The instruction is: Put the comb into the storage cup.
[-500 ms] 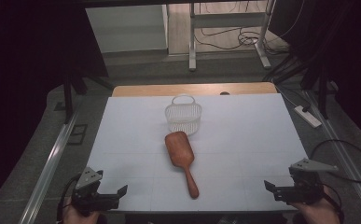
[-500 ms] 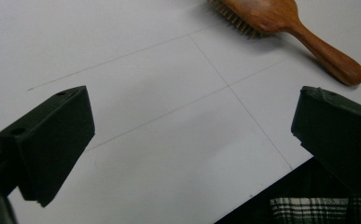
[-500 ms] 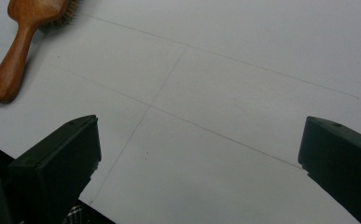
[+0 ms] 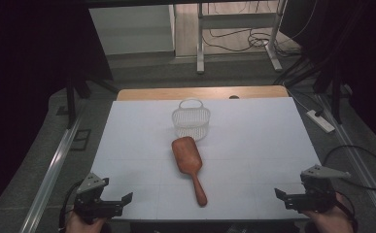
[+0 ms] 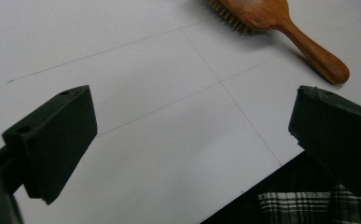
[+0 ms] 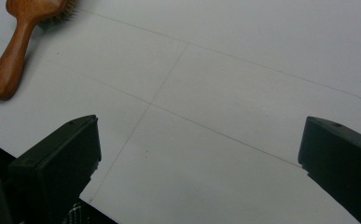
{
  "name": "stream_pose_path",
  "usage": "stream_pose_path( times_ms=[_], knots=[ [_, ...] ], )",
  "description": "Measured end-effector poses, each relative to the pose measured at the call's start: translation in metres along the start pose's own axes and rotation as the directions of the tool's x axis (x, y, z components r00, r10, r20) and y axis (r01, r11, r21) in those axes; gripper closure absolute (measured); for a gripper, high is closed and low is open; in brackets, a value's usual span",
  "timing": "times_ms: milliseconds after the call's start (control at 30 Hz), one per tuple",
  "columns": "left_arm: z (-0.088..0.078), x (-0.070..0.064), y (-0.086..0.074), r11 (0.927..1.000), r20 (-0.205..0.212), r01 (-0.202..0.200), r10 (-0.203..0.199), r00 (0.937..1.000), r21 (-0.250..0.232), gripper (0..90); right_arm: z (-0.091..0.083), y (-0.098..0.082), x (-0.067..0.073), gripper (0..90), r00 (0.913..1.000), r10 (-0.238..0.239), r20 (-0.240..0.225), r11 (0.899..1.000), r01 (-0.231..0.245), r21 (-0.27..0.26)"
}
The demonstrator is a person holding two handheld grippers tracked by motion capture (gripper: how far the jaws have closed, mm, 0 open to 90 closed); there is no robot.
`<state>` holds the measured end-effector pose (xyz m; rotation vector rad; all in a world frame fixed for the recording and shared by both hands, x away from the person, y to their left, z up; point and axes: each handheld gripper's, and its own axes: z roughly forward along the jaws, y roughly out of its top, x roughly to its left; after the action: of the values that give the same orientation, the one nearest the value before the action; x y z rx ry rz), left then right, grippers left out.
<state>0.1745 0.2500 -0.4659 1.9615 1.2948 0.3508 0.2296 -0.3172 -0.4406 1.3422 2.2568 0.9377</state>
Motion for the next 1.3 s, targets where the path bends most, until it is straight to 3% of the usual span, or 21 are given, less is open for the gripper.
stream_pose_path(
  times_ms=[367,633,767,1000,1300],
  knots=[
    [0.000,0.002,0.001,0.9999,0.035,-0.006,0.006,0.9994,0.010,1.6,0.000,0.000,0.000,0.0,1.0000,-0.005,-0.004,1.000,0.005,0.002],
    [0.005,-0.002,0.006,0.9992,0.069,-0.032,0.031,0.9971,0.022,0.1,0.001,0.000,0.001,0.0,0.9999,-0.009,-0.005,1.000,0.009,0.005],
    [0.008,-0.005,0.009,0.9983,0.065,-0.056,0.055,0.9964,0.017,0.0,0.001,0.001,0.001,0.0,0.9999,-0.012,-0.005,1.000,0.012,0.007],
    [0.014,-0.008,0.014,0.9954,0.075,-0.093,0.091,0.9930,0.023,0.0,0.001,0.001,0.001,0.0,0.9999,-0.013,-0.004,1.000,0.013,0.007],
    [0.025,-0.010,0.022,0.9935,0.132,-0.112,0.109,0.9853,0.020,0.0,0.001,0.001,0.001,0.0,0.9999,-0.014,-0.004,1.000,0.014,0.006]
  ],
)
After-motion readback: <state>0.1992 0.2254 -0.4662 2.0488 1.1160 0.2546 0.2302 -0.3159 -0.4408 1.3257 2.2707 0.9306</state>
